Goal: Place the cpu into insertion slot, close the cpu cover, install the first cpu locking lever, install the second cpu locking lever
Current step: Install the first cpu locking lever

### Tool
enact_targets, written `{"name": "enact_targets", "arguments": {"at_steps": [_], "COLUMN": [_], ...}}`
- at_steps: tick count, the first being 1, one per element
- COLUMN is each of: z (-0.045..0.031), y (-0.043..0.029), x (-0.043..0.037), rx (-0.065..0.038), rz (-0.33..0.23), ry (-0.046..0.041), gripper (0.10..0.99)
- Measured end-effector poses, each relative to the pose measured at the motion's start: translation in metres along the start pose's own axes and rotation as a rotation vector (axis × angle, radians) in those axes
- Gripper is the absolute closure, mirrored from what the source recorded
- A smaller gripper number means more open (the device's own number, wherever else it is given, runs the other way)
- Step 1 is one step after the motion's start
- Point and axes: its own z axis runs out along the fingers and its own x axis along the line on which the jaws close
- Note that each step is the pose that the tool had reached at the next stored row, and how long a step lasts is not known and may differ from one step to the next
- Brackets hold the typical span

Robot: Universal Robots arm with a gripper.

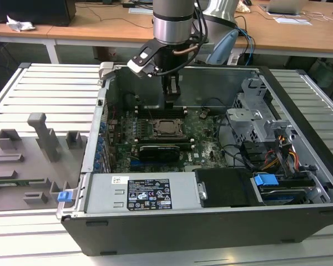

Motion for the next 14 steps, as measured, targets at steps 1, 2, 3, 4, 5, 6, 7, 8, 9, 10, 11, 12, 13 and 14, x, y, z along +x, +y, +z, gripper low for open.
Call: {"name": "enact_targets", "arguments": {"at_steps": [1,2,3,4,5,6,7,8,9,10,11,12,13,14], "z": [-0.0007,-0.0022,-0.0032,-0.0032,-0.0032,-0.0033,-0.0033,-0.0033,-0.0033,-0.0033,-0.0033,-0.0033,-0.0033,-0.0033], "y": [0.0,0.0001,0.0001,0.0001,0.0001,0.0001,0.0001,0.0001,0.0001,0.0001,0.0001,0.0001,0.0001,0.0001], "x": [0.0,0.0,0.0,0.0,0.0,0.0,0.0,0.0,0.0,0.0,0.0,0.0,0.0,0.0], "rx": [0.0,0.0,0.0,0.0,-0.001,-0.001,-0.001,-0.001,-0.001,-0.002,-0.002,-0.002,-0.002,-0.003], "rz": [0.0,-0.001,-0.001,-0.005,-0.02,-0.048,-0.065,-0.084,-0.101,-0.12,-0.143,-0.153,-0.163,-0.178], "ry": [0.0001,0.0,0.0001,0.0003,0.0009,0.0016,0.0023,0.003,0.0036,0.0043,0.0052,0.0056,0.006,0.0065], "gripper": [0.98,0.98,0.98,0.98,0.98,0.98,0.98,0.98,0.98,0.98,0.98,0.98,0.98,0.98]}}
